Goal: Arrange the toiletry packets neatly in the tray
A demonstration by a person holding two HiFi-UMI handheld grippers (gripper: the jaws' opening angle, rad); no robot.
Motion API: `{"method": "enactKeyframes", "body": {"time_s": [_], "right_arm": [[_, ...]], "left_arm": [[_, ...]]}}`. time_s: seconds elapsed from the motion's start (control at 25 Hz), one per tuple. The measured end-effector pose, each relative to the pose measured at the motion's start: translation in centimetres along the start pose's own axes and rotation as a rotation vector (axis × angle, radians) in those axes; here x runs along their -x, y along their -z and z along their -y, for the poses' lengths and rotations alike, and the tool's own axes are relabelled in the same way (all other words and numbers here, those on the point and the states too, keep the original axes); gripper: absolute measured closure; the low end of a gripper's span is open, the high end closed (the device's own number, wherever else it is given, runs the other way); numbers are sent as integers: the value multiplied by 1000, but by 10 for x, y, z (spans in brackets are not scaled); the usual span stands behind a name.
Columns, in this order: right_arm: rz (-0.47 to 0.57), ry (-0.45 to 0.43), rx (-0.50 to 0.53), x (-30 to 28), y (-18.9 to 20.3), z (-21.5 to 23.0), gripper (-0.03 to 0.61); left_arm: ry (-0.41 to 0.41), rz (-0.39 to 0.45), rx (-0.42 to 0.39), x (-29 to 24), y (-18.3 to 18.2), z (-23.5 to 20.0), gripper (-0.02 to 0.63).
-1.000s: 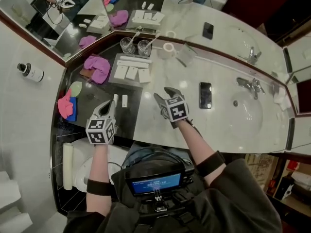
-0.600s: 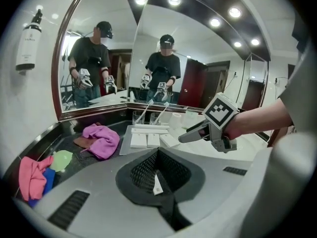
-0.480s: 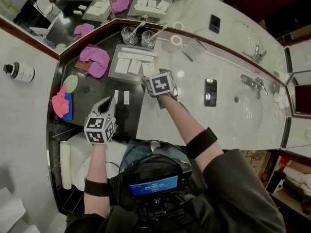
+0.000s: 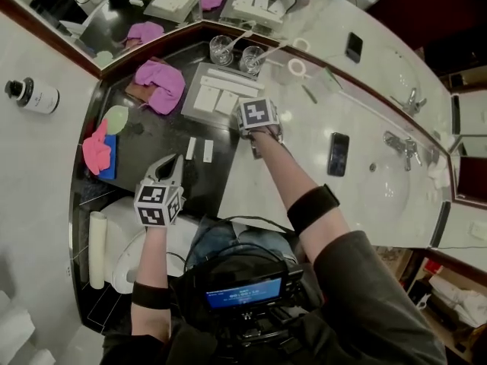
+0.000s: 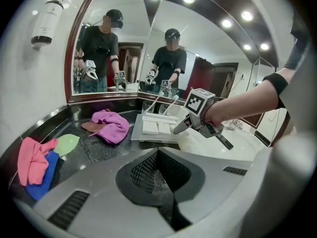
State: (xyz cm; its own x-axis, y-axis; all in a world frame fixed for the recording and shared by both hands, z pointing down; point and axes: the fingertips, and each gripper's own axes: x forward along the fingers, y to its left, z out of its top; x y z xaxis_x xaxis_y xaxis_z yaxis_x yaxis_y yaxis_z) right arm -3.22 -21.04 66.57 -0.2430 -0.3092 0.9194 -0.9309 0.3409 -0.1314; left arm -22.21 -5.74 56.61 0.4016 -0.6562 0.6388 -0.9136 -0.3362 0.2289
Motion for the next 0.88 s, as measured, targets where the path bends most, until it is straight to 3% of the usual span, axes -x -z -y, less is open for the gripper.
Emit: {"method": "enactKeyframes", "body": {"time_s": [0.24, 0.68, 0.88], "right_arm": [[-27, 50, 4, -7, 6, 9, 270], [-4, 52, -3, 5, 15, 12, 272], [22, 53, 62, 21, 21, 16, 272]], "left_arm": [[-14, -9, 13, 0, 9, -7, 612], [-1, -21, -2, -2, 14, 4, 612], [4, -15, -13, 0, 11, 11, 612]]}}
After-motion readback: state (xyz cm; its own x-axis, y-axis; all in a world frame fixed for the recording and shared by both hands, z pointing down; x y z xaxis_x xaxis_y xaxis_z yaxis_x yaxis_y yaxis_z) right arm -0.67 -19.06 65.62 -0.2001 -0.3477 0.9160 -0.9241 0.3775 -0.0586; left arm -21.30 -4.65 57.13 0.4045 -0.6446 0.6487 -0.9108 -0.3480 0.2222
